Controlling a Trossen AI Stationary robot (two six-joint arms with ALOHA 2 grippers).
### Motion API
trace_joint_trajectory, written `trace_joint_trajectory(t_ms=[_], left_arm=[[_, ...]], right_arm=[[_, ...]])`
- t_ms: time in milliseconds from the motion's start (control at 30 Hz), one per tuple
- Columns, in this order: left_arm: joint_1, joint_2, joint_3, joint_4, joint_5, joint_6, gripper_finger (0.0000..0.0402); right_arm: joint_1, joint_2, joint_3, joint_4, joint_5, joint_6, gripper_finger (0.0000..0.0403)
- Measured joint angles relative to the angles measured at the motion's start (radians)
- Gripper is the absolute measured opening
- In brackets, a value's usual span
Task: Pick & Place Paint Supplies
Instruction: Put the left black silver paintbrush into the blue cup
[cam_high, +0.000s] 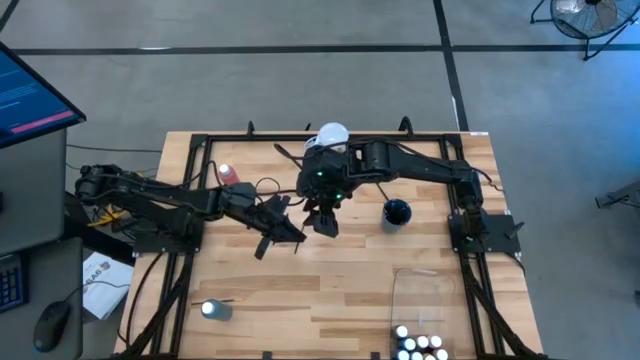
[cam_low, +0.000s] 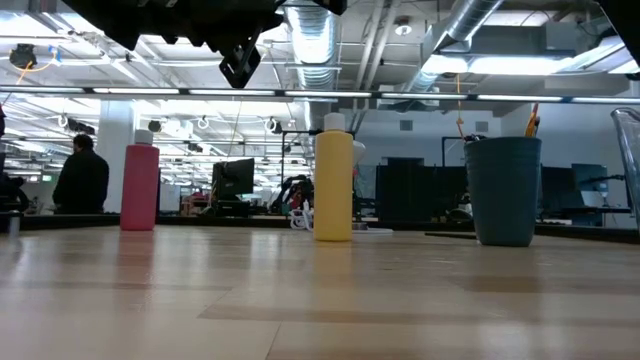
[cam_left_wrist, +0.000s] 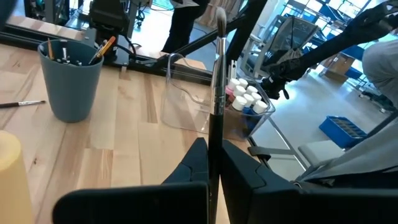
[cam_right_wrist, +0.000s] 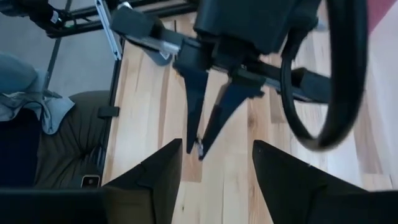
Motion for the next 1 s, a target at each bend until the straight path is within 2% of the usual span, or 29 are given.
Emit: trace_joint_trajectory(t_ms=[367,733,1000], left_arm=[[0.005,0.0,0.0,0.001,-0.005,0.0,0.0],[0.005,0.0,0.0,0.002,-0.004,0.0,0.0],[0.005,0.0,-0.001,0.0,-0.004,-0.001,0.0]], right_arm=[[0.01,0.0,0.0,-0.015,-0.001,0.001,0.0181],[0.014,0.034,-0.002,-0.004,0.0,0.004,0.0206],[0.015,0.051,-0.002,-0.02,-0.001,-0.011,0.0209]])
